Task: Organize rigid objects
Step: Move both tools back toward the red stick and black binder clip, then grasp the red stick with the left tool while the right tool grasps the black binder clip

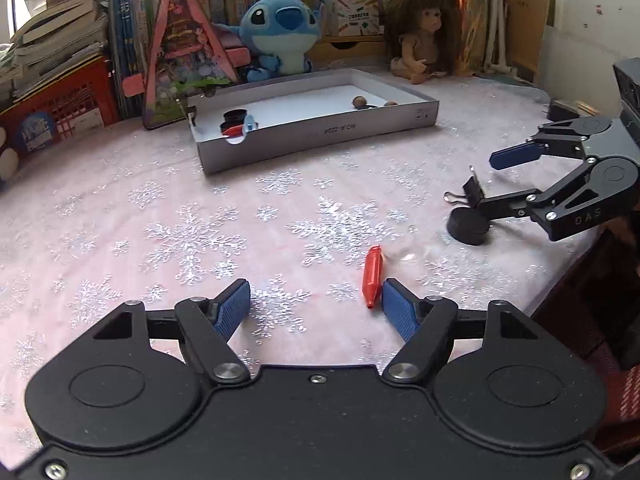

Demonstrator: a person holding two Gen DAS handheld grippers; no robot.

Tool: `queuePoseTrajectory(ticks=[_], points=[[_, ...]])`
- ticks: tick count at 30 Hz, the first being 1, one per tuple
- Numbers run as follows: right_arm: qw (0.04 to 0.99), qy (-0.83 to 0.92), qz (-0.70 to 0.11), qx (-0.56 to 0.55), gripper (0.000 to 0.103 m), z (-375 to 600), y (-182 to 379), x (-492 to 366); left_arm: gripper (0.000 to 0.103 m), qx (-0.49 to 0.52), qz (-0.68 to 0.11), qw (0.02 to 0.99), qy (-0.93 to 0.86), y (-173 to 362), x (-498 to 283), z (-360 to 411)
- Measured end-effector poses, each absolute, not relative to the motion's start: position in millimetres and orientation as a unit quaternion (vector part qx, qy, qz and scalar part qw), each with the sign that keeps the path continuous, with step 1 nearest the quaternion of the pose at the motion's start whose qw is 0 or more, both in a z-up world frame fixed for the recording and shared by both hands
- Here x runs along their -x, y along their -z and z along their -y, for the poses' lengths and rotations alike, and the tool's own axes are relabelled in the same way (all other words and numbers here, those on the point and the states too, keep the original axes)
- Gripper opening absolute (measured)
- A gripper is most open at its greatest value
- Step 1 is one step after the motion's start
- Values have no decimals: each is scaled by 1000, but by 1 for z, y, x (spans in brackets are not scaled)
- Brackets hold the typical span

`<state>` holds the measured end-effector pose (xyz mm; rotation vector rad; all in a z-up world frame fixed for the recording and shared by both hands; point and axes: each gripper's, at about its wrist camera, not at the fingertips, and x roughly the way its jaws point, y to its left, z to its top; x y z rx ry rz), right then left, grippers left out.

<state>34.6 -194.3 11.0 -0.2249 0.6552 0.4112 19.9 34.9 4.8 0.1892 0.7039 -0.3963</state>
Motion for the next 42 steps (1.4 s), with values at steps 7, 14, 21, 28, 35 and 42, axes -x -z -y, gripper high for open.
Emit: queuePoseTrajectory(ticks=[7,14,21,28,35,42], points=[[925,-188,-315,102,84,195,-9,-37,71,-77,-345,924,146,-3,-35,-47],[937,-158,-304,75,84,197,-6,-38,69,-50,-339,931,126,-4,-39,-44],[949,-129,-279,63,84,194,0,-28,67,-68,-314,936,145,-3,-29,-17],[951,-133,-273,55,84,190,3,-23,63,-71,-310,936,153,5,-28,1],[946,-156,-283,33,61,192,5,-21,42,-72,-300,940,147,7,-25,2],[939,-187,-286,43,36,183,0,-19,42,-74,-287,945,142,4,-21,4]])
